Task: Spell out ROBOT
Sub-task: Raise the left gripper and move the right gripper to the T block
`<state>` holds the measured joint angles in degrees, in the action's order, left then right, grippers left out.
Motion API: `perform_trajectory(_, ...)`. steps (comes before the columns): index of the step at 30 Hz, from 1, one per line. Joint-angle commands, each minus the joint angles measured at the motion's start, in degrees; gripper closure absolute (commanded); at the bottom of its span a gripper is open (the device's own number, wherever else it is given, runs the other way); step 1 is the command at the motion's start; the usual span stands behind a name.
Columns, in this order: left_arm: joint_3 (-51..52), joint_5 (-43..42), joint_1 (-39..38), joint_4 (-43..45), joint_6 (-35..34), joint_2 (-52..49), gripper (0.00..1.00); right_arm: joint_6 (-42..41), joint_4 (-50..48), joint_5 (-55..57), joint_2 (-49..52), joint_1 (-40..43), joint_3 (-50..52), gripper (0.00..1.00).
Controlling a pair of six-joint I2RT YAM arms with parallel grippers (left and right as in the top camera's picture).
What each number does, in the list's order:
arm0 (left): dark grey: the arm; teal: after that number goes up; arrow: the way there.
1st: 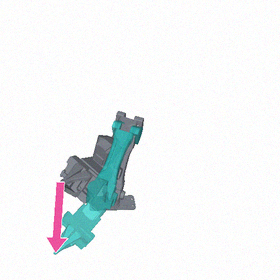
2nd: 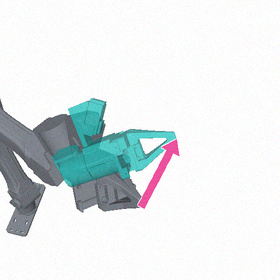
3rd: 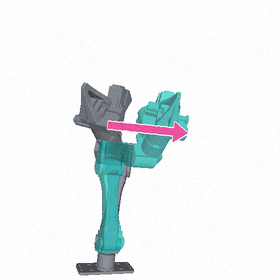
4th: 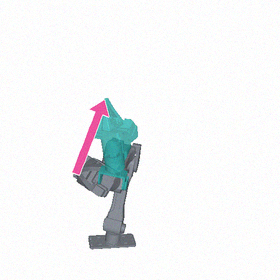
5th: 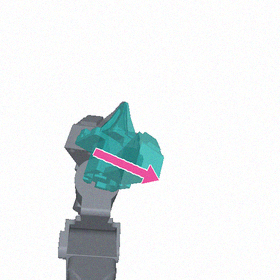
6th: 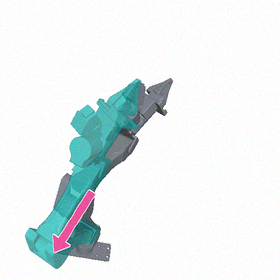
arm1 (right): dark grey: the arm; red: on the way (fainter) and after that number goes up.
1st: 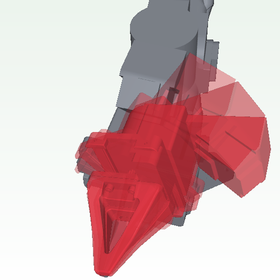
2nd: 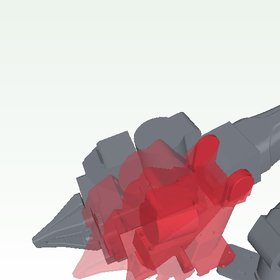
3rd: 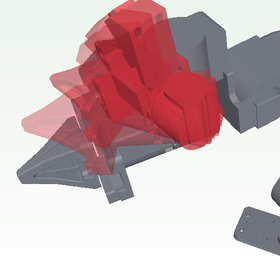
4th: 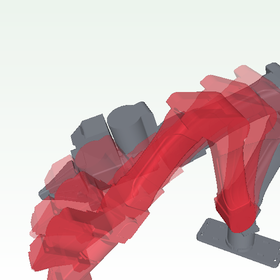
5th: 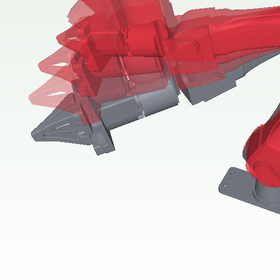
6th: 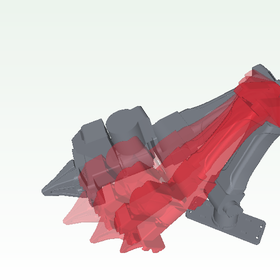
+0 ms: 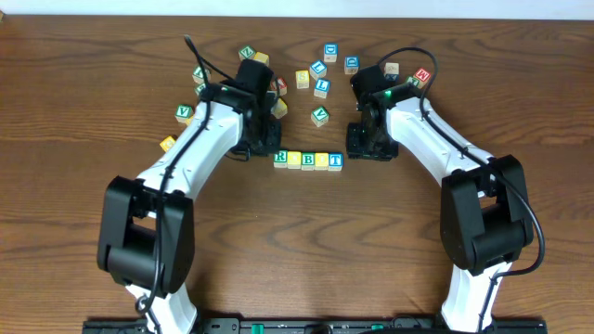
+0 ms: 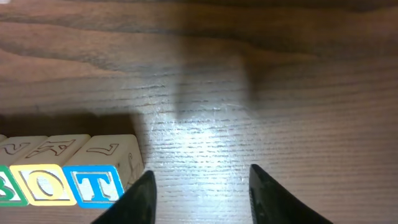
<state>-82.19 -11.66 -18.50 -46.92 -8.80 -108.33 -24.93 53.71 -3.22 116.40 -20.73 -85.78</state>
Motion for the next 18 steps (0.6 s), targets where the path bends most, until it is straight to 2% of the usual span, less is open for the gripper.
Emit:
perform_trajectory(1, 0.04, 0.81, 1.88, -0.37, 0.15, 1.29, 0.92, 0.33, 0.07, 0.24, -1.33, 0.44, 0.02, 0.67)
perform_trajectory(8, 0.07, 0.85, 3.82, -0.33, 0.17, 1.29, 0.92, 0.09, 0.02, -0.2, -1.25, 0.39, 1.22, 0.76)
perform_trajectory(18, 0.07, 1.92, 3.87, -0.31, 0.15, 1.29, 0.92, 0.11, 0.35, -0.61, -0.87, -1.03, 1.27, 0.81)
